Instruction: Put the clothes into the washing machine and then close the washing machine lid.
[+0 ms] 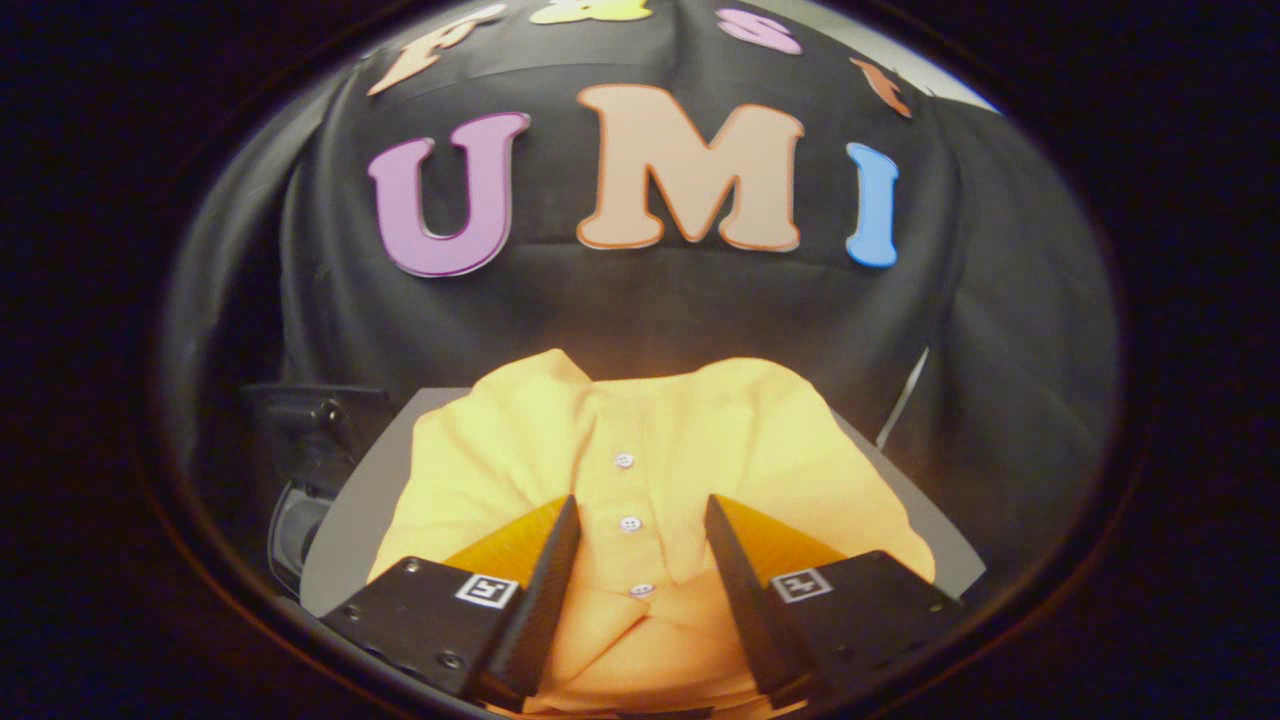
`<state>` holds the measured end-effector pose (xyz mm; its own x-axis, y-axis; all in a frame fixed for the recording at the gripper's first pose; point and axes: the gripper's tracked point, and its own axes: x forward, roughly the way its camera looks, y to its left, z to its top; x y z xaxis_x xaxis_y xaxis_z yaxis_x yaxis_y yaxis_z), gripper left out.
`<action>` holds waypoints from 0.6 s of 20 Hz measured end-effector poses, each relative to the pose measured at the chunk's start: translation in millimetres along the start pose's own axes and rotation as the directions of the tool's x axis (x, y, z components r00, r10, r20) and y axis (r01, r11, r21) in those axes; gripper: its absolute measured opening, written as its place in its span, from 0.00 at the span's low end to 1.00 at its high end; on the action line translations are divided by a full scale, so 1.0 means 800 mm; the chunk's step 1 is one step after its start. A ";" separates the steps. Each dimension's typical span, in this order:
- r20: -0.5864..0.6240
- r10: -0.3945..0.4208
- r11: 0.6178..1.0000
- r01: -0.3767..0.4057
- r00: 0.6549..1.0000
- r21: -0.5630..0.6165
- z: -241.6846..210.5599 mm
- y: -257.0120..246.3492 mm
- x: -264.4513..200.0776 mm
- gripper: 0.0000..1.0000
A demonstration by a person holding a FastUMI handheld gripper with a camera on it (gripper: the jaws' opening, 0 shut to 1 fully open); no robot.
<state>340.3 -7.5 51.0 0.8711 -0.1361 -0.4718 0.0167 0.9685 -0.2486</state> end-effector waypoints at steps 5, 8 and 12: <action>0.020 -0.004 0.978 -0.001 1.000 0.210 0.002 0.001 -0.023 0.20; 0.075 -0.016 0.985 0.003 0.997 0.175 0.005 0.003 -0.049 0.07; 0.194 -0.012 0.982 -0.025 0.981 0.185 0.047 0.011 -0.093 0.06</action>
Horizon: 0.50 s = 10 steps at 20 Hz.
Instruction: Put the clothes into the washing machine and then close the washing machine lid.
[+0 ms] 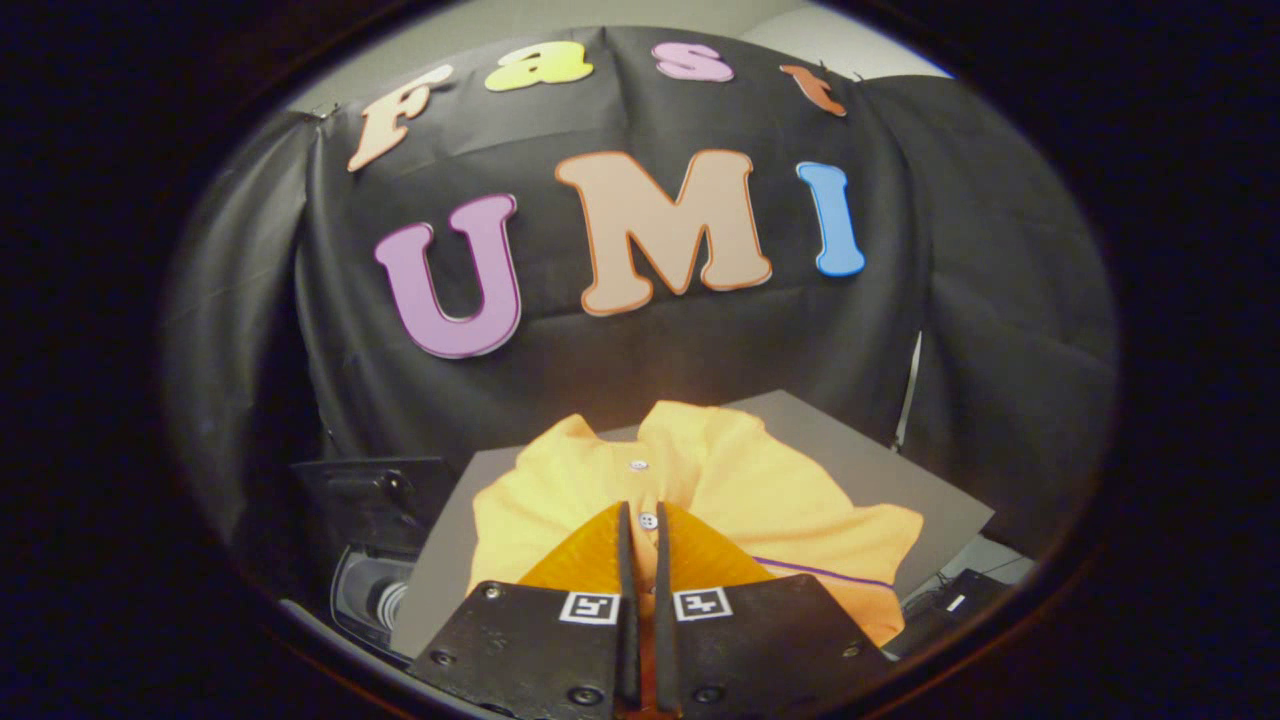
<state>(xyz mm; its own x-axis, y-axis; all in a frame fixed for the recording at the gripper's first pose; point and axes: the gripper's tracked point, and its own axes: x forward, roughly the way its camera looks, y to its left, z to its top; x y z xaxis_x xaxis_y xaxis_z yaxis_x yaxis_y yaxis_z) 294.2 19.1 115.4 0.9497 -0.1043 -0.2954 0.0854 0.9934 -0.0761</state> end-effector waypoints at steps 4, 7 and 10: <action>0.050 0.034 0.999 -0.036 0.998 0.041 0.035 0.037 -0.032 0.06; 0.075 0.052 0.998 -0.054 0.996 0.031 0.053 0.065 -0.051 0.06; 0.105 0.071 0.997 -0.072 0.992 0.011 0.068 0.095 -0.064 0.06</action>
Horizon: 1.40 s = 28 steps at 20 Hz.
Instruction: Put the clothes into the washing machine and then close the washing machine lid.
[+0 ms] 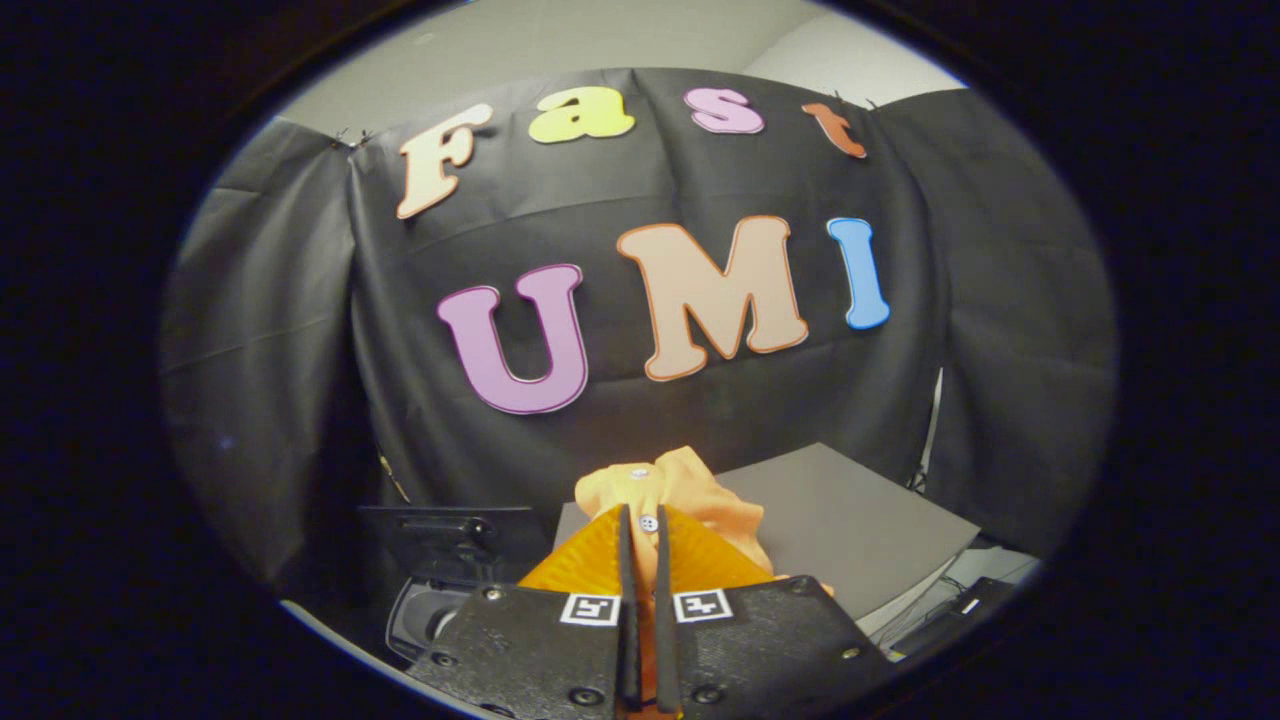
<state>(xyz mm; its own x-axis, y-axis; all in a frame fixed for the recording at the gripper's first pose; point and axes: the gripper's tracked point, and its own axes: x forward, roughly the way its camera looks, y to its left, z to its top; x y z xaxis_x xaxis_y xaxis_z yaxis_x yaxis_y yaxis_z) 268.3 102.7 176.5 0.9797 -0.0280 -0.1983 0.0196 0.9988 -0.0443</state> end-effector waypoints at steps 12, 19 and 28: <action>0.077 0.143 0.989 -0.145 0.987 0.027 0.005 0.165 0.000 0.05; 0.057 0.231 0.973 -0.232 0.971 0.003 -0.041 0.257 0.010 0.05; -0.008 0.269 0.963 -0.270 0.963 -0.004 -0.141 0.316 0.041 0.06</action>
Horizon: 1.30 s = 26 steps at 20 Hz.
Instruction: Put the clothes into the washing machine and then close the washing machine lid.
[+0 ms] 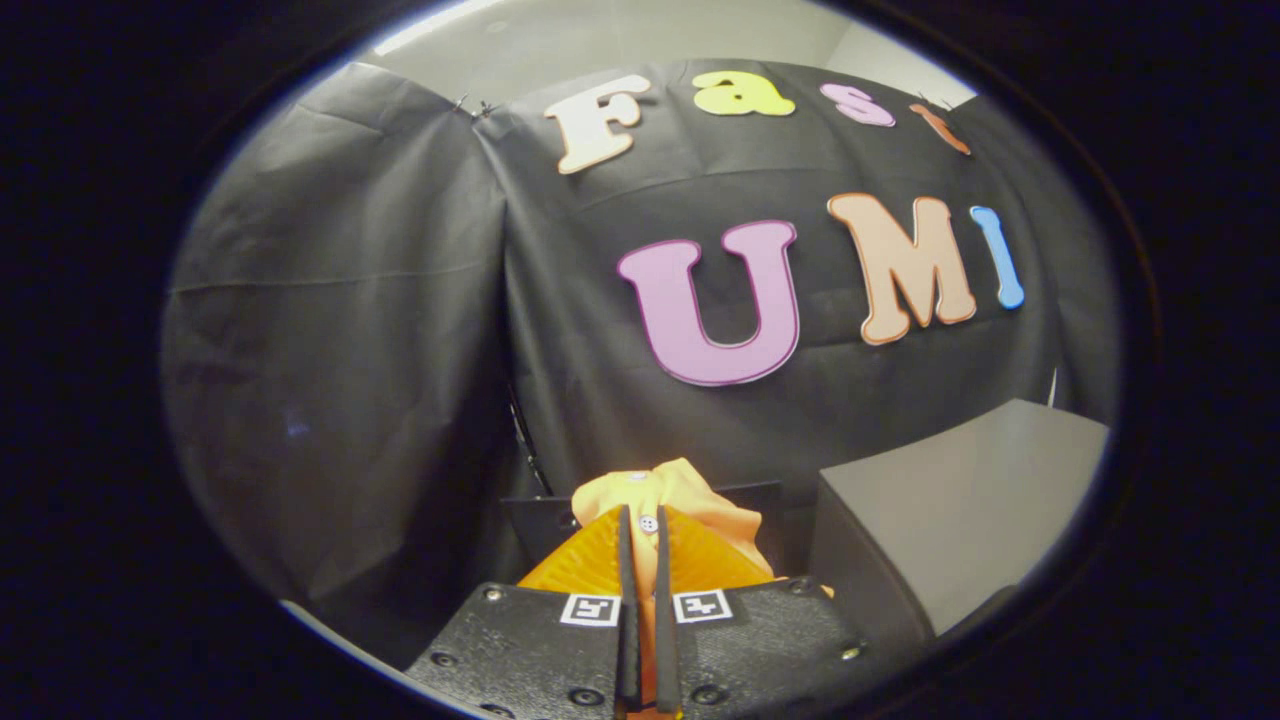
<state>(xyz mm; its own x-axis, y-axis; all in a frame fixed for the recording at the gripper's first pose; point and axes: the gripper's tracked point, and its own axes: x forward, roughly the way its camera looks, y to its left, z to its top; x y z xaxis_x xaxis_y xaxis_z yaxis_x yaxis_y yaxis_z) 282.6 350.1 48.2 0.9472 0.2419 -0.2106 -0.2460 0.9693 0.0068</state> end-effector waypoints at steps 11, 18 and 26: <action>-0.136 0.017 1.000 -0.017 0.990 -0.003 -0.178 0.007 0.039 0.06; -0.176 0.035 0.999 -0.033 0.984 0.019 -0.262 -0.005 0.068 0.06; -0.244 0.005 0.999 0.006 0.970 0.045 -0.302 -0.011 0.089 0.08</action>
<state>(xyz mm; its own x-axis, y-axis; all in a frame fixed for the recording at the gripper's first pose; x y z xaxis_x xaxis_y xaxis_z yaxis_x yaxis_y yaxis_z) 302.3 347.7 -202.6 0.8670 0.2282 -0.4431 -0.2305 0.9718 0.0496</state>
